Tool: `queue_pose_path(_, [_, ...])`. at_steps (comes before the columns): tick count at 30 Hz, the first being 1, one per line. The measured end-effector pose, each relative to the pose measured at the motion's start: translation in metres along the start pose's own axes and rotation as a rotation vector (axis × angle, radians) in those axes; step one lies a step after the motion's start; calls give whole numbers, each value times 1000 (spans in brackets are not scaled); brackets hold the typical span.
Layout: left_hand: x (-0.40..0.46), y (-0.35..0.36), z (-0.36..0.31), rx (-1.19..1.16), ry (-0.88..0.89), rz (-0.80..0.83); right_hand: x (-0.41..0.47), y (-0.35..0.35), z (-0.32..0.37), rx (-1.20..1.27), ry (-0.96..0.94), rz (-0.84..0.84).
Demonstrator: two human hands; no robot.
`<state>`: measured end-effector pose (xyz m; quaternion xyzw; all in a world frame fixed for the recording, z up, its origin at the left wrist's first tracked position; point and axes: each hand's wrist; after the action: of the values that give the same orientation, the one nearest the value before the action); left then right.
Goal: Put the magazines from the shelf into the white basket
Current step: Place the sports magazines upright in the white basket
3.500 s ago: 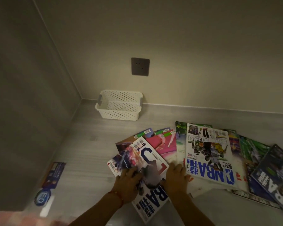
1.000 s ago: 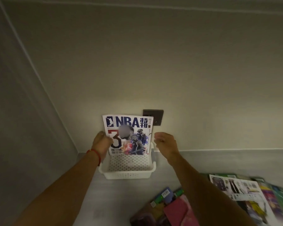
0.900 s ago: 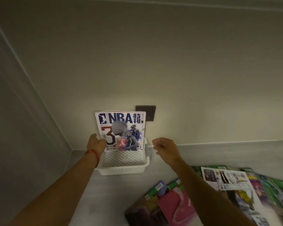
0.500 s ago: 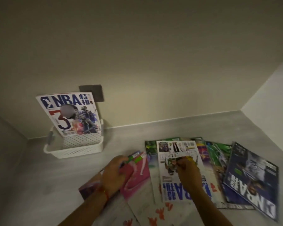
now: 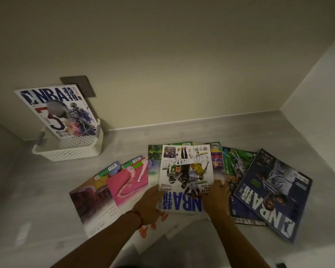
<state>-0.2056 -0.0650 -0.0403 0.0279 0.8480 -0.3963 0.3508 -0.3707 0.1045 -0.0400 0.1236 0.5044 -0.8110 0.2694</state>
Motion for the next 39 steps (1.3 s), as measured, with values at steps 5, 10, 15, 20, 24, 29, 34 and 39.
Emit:
queue_pose_path(5, [-11, -26, -21, -15, 44, -109, 0, -25, -4, 303, -363, 122])
queue_pose_path(10, [-31, -91, -70, 164, 348, -742, 2, -117, 34, -7, -777, 154])
queue_pose_path(15, [-37, -146, -94, 583, 404, -648, -23, -182, 104, -332, -1116, 66])
queue_pose_path(20, [-49, -147, -78, -12, 411, -382, -31, -182, 139, -321, -1157, -63])
queue_pose_path(24, [-69, -136, -54, -518, 379, -513, -19, -164, 121, 326, -918, -184])
queue_pose_path(29, [-104, -139, -14, -891, 325, -596, -14, -81, 127, 790, -338, 377])
queue_pose_path(34, [-134, -157, 48, -947, 244, -660, -39, -15, 176, 903, -452, 504])
queue_pose_path(39, [-158, -183, 120, -1020, 232, -756, -57, 2, 247, 451, -776, 307])
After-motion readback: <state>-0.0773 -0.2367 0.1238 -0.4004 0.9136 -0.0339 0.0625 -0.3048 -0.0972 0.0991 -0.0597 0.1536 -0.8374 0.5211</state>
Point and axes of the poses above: each hand's wrist, its own x-axis towards the middle knuckle, its own y-axis out of the palm, z = x × y, and after that the axes turned 8 degrees about z, right-handed
